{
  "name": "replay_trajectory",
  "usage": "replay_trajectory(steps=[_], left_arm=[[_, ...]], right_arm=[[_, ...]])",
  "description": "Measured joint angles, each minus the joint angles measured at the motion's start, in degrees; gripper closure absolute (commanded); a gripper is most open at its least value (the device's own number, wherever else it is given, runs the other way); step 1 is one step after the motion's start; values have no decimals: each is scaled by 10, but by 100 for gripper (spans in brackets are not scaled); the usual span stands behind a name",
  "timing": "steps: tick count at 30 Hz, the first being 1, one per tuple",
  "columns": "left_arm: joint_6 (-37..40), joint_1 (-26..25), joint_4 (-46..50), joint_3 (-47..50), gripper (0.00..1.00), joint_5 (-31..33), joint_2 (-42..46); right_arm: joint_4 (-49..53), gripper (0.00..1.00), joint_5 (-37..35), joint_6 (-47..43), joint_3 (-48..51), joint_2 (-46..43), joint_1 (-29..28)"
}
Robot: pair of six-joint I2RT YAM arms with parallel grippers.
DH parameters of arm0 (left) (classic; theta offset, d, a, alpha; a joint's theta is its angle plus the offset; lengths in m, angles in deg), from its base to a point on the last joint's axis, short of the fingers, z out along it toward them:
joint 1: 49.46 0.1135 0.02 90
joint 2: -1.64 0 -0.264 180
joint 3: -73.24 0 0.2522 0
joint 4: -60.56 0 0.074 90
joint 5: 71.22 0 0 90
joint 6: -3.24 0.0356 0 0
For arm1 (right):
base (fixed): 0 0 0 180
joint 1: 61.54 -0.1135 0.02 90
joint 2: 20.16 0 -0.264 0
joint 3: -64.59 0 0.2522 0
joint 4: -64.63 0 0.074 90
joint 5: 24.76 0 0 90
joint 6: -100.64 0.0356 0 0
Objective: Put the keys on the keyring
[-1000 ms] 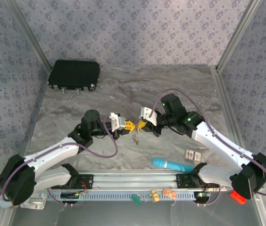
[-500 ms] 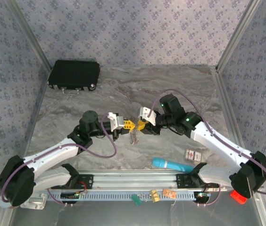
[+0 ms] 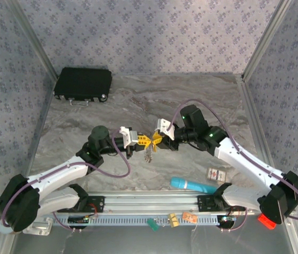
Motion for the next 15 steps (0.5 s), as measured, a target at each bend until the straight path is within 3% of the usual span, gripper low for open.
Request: replay_trajectory(steps=[3,5,8,15], left_arm=[[0,1,-2,1,100,3,0],[-1,1,-2,2,98,6,0],[1,1,0,2,75,17,0],[37,0,71,-9,72,56,5]], right_arm=[[-2,100,8,3,0,4,-1],[-2,100,10,2,0,6,-1],[1,100,7,-2,-1,6,-1],[90,100,-92,-53,-49,28,-23]])
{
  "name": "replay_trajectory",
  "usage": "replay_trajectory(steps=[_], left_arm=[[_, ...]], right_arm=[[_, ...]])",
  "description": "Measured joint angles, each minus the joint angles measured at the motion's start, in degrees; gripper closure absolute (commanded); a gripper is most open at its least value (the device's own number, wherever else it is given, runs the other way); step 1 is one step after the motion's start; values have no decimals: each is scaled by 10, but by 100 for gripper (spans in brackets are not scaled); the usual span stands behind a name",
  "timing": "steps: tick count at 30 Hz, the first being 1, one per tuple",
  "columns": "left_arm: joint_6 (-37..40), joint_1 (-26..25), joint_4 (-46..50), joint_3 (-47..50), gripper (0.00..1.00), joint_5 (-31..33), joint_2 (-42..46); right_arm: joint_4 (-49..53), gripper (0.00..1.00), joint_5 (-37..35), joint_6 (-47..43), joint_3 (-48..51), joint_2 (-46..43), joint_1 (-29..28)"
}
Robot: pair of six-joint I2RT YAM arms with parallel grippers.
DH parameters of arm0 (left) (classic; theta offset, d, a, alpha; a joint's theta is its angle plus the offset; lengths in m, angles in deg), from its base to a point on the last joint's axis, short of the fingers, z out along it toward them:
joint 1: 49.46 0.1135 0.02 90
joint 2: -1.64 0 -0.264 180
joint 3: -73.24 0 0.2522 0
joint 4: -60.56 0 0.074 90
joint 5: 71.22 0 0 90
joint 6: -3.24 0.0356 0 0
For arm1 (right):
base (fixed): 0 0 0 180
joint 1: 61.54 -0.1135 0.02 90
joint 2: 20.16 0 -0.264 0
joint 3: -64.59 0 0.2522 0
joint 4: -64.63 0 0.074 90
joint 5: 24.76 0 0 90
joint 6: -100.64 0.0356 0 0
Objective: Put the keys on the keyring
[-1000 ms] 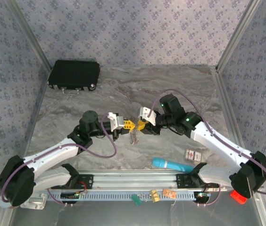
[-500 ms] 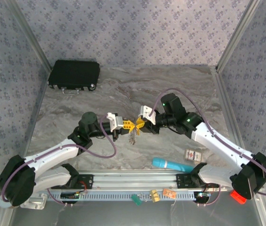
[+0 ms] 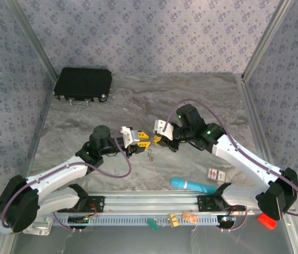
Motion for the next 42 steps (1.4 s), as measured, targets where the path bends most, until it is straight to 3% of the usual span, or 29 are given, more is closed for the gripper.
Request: replay_trajectory(steps=[7,14,21,23,25,27,32,42], left_arm=[[26,0,56,-27,73,10,0],[30,0,68,-35,75,3,-4],[34,0,70,-36,99,-7,-5],[37,0,70,-36,100,-10,-5],[36,0,70,-36,100,-12,-5],[32,0,67,-35,100,-15,-5],[12,0,32,-23,100,-35,-4],[-10,1,3,-13,100,-56,-4]], right_arm=[[83,100,-94,-46,-65,36,-49],[100,100,-122,-59,-103,41,-70],[102,100,-122,-59,-104,43,-74],[101,89,-121,-59,-103,42,-72],[86,75,-106,-52,-89,35,-62],[60,71,-76,-42,-59,17,-42],[12,70,7,-8,-2,-15,20],[-32,73,76,22,10,-16,26]])
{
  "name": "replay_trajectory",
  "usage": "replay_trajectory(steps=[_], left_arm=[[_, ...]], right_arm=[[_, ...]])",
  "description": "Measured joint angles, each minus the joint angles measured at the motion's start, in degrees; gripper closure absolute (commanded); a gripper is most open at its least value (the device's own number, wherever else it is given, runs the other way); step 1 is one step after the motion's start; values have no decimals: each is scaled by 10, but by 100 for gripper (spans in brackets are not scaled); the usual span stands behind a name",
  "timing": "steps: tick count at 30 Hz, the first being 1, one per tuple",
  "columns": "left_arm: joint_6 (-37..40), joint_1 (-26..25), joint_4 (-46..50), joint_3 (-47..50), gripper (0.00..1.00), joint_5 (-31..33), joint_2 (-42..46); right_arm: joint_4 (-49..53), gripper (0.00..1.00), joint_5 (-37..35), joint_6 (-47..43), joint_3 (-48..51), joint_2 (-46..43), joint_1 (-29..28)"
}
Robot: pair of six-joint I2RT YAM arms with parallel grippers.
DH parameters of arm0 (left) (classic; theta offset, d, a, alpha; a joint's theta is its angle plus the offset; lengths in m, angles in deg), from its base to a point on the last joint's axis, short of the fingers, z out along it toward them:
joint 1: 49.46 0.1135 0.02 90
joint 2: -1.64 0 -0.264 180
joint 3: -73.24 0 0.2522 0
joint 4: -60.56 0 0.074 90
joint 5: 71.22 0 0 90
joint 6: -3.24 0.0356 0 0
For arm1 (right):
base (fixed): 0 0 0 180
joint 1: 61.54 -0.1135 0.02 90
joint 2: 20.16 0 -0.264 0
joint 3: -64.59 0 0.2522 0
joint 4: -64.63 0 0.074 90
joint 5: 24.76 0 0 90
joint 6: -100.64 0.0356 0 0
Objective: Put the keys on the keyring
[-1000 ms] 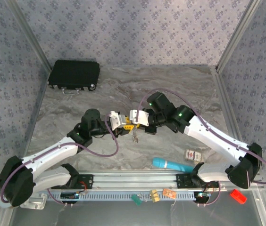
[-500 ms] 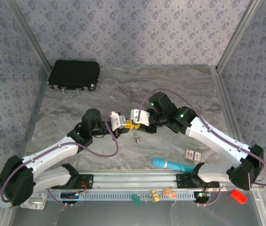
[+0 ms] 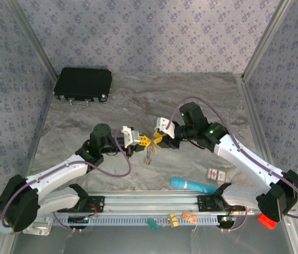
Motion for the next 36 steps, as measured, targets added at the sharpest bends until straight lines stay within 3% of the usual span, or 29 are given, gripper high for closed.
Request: replay_trajectory(steps=[7,15,23,31,36], left_arm=[[-2,0,-2,4,100,0,0],[-2,0,-2,5,100,4,0],[-2,0,-3,5,100,4,0],[-2,0,-3,5,100,4,0],[-2,0,-3,5,100,4,0]], right_arm=[[-7,72,0,2,8,1,1],[-30,71,-57,6,35,-30,21],[-24,72,8,6,31,-27,-5],[-33,81,18,9,29,0,-13],[-35,100,19,14,29,1,-13]])
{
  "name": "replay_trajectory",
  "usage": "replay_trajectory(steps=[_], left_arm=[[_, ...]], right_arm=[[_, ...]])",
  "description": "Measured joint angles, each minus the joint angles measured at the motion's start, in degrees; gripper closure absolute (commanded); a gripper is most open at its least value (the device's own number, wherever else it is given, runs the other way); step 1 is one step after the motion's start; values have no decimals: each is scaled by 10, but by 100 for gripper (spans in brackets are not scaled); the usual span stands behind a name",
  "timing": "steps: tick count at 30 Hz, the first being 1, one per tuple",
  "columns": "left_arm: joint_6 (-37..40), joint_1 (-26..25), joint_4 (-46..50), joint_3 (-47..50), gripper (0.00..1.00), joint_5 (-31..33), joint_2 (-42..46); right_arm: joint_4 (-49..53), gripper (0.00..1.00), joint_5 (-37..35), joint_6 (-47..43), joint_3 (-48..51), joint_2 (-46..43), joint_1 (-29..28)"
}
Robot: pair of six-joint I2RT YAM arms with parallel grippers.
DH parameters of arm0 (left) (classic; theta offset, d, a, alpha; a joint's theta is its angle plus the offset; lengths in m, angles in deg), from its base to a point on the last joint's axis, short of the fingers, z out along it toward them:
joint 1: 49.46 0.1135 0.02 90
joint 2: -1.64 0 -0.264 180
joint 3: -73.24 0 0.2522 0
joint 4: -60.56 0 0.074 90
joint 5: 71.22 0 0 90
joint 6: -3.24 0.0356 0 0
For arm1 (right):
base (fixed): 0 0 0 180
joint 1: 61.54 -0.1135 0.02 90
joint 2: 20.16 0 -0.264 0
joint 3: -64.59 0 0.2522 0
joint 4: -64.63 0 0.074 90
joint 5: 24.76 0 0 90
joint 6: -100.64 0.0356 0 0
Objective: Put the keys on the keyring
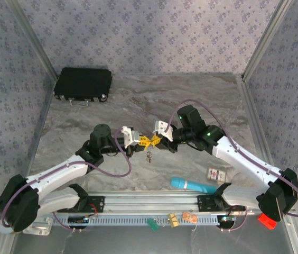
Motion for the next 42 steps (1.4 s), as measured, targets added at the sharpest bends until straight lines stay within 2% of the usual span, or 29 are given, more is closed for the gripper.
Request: replay_trajectory(steps=[2,5,8,20,25,28,29,32,34,38,42], left_arm=[[0,0,0,0,99,0,0],[-5,1,0,0,77,3,0],[-2,1,2,-1,75,19,0],[20,0,41,-14,79,38,3],[23,0,42,-16,89,32,0],[25,0,45,-16,99,25,-1],[27,0,46,-16,100,25,-1],[26,0,44,-16,100,24,-1],[25,0,43,-16,100,24,-1],[15,0,14,-7,100,24,1],[5,0,-9,7,100,23,7]], right_arm=[[0,100,0,-1,0,0,0],[-1,100,0,1,0,0,0],[9,100,-10,-4,-4,1,0],[152,100,-124,-94,-115,60,-42],[167,100,-143,-106,-128,65,-60],[168,100,-149,-106,-129,65,-60],[168,96,-151,-106,-129,65,-60],[156,77,-149,-100,-123,62,-55],[135,72,-137,-88,-103,48,-44],[102,71,-108,-59,-55,14,-9],[79,71,-82,-32,-31,6,-3]])
